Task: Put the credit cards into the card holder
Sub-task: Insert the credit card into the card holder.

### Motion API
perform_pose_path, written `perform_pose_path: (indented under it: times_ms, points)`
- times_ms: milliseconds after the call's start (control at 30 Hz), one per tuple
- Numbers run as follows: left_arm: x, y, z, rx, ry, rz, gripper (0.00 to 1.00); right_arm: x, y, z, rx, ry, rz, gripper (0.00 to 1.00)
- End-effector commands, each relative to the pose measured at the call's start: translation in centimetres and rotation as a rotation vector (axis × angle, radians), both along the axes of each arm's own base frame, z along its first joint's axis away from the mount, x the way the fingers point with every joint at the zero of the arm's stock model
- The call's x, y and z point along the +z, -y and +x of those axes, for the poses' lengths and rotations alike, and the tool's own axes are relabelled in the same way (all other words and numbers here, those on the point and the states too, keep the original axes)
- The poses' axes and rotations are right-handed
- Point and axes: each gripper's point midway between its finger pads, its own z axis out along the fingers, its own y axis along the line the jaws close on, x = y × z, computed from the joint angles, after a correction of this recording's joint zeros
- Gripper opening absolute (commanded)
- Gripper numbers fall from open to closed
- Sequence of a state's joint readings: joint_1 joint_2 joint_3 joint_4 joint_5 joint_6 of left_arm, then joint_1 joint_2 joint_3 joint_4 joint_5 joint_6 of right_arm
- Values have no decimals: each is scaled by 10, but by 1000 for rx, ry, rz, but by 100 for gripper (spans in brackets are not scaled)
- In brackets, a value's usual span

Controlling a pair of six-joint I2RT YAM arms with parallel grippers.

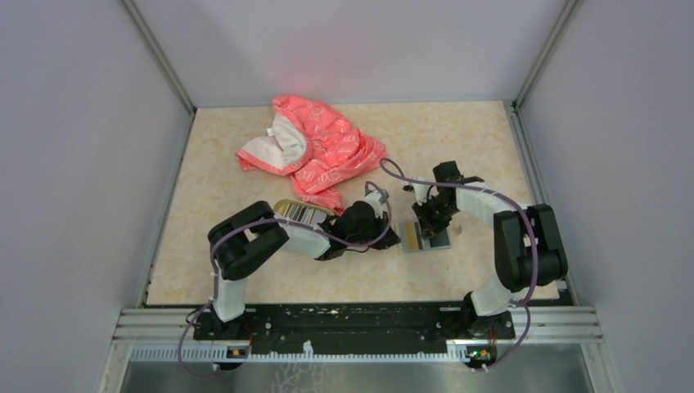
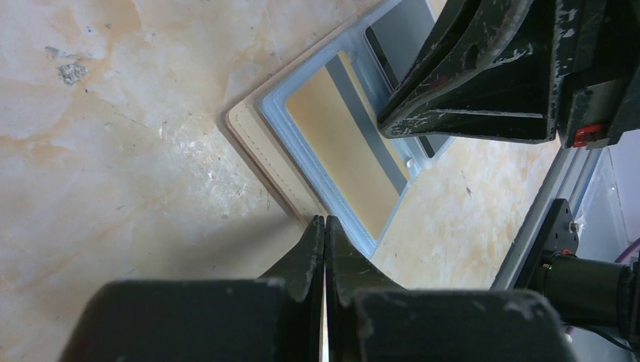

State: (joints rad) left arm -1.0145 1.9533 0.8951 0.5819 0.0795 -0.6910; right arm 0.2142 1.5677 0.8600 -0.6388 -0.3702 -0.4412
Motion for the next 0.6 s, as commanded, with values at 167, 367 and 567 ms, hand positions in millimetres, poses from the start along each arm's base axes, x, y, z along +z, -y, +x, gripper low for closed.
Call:
perform_pose_path:
  times_ms: [167,367,567]
  points:
    - [4,11,-4,-48,-5,-32,6,-3,3,7,4,10,-30,6]
    - [11,17,-6,-63,-10,-64,19,-3,2,6,5,4,-27,6]
    - [11,22,-6,-77,-17,-68,24,-1,1,7,7,5,-21,6]
